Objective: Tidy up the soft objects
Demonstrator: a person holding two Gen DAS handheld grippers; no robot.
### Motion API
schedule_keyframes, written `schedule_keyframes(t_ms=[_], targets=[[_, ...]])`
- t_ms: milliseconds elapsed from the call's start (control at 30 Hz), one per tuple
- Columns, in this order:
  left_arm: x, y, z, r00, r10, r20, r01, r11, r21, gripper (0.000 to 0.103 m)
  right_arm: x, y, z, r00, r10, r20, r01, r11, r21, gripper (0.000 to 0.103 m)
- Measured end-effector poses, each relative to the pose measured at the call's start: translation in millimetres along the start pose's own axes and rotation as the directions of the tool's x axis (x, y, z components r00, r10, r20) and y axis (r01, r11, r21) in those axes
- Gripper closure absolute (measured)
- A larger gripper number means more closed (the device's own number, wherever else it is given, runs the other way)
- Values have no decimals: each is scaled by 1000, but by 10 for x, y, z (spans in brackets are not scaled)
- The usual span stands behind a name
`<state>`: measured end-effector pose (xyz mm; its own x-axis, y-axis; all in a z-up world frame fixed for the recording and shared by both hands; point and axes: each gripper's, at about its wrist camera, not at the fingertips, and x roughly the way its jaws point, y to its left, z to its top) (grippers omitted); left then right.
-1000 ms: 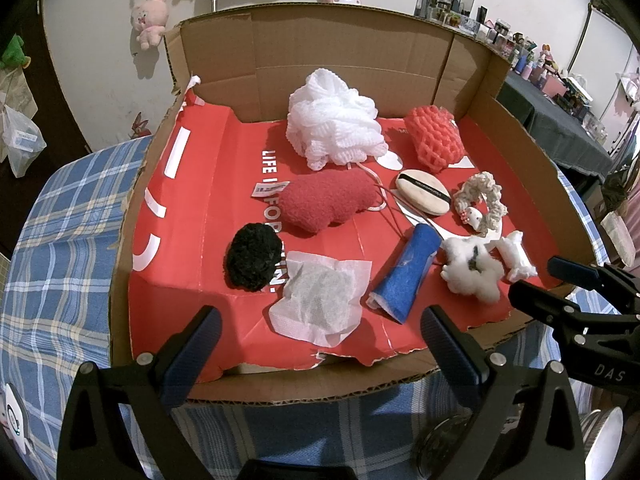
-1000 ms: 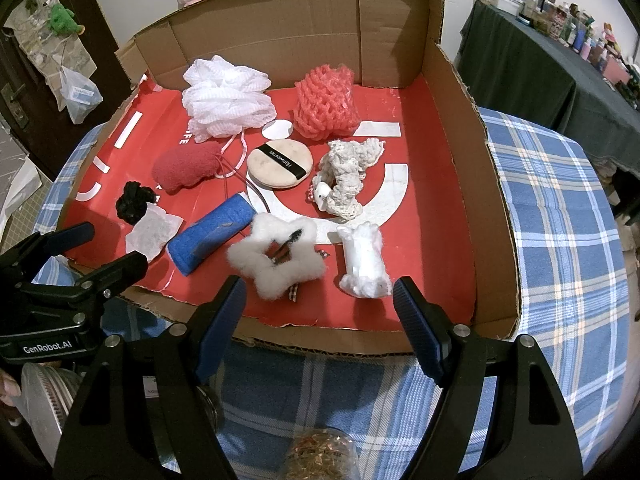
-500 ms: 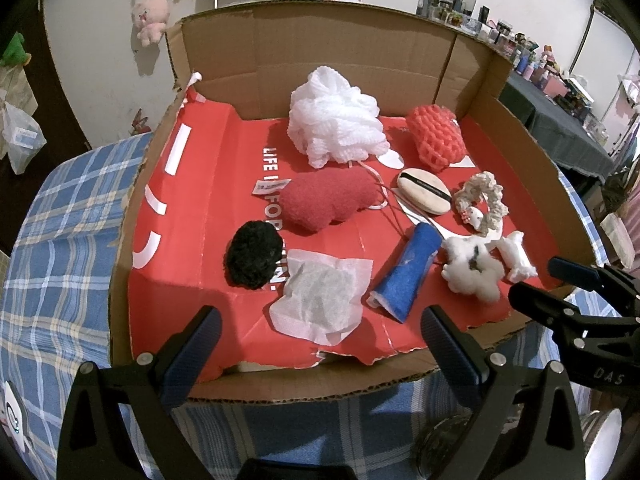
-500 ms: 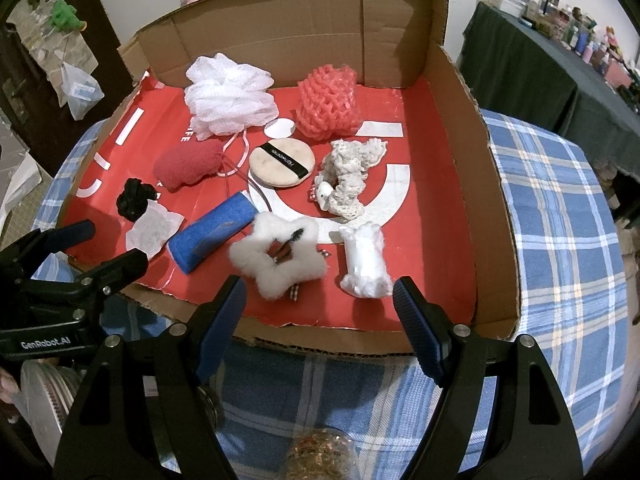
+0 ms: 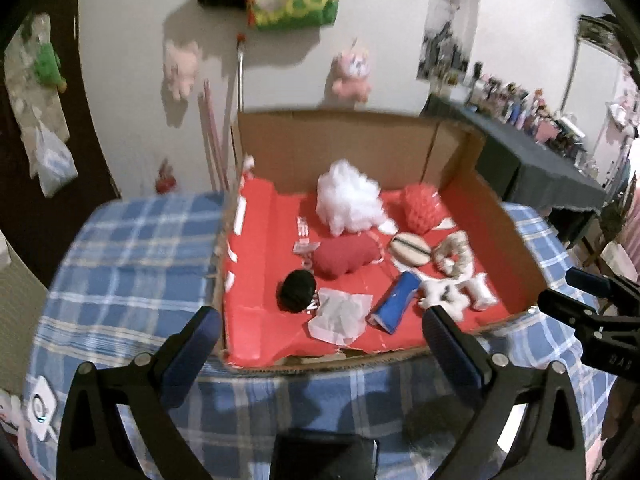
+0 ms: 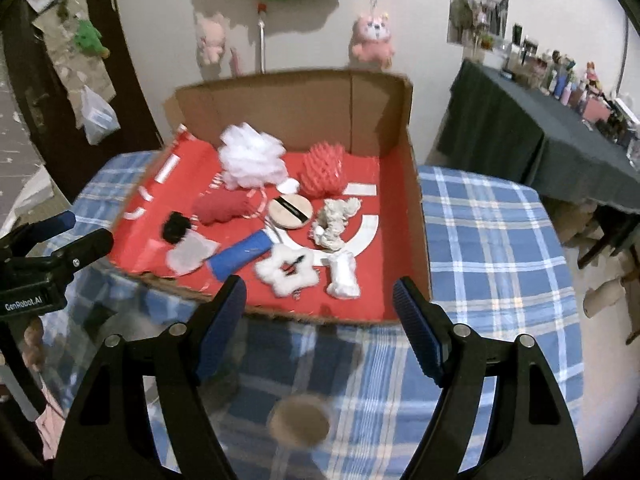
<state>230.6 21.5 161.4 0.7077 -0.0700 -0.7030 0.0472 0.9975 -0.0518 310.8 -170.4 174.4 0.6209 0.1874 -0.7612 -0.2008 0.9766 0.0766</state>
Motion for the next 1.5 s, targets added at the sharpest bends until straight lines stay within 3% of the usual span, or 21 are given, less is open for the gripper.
schedule_keyframes(t_ms=[67,167,333,400,500,733,933,1133,1500], targets=[[-215,-30,-74,999,-8,45,8,1000,8,0,-185,36,-70,999,2,35,-1,1000,-8,27],[-512,-86,-251,994,-39,102,37,999,21,0,-499,97,-249,996,3,91,0,1000,-29,14],[-887,-181,-670,980,-83,178,79,996,29,0,-922,228,-656,983,7,186,2,999,-46,11],[-956,-224,-855,977,-84,194,79,996,34,0,-1000,278,-837,978,0,207,10,999,-47,5],[-983,-277,-1105,977,-84,197,79,996,31,0,-1005,315,-1087,975,6,222,2,999,-37,5],[-557,-295,-1546,992,-50,117,50,999,7,0,-630,342,-1585,984,-49,171,48,999,8,5],[-188,-304,-1807,999,-34,16,34,999,-7,0,-218,278,-1802,993,-74,89,71,997,35,5],[20,-335,-1930,999,38,-36,-37,999,8,0,55,200,-1900,994,-105,35,103,994,48,5],[84,-345,-1935,996,68,-56,-68,998,-3,0,120,161,-1931,991,-130,33,128,990,55,5]])
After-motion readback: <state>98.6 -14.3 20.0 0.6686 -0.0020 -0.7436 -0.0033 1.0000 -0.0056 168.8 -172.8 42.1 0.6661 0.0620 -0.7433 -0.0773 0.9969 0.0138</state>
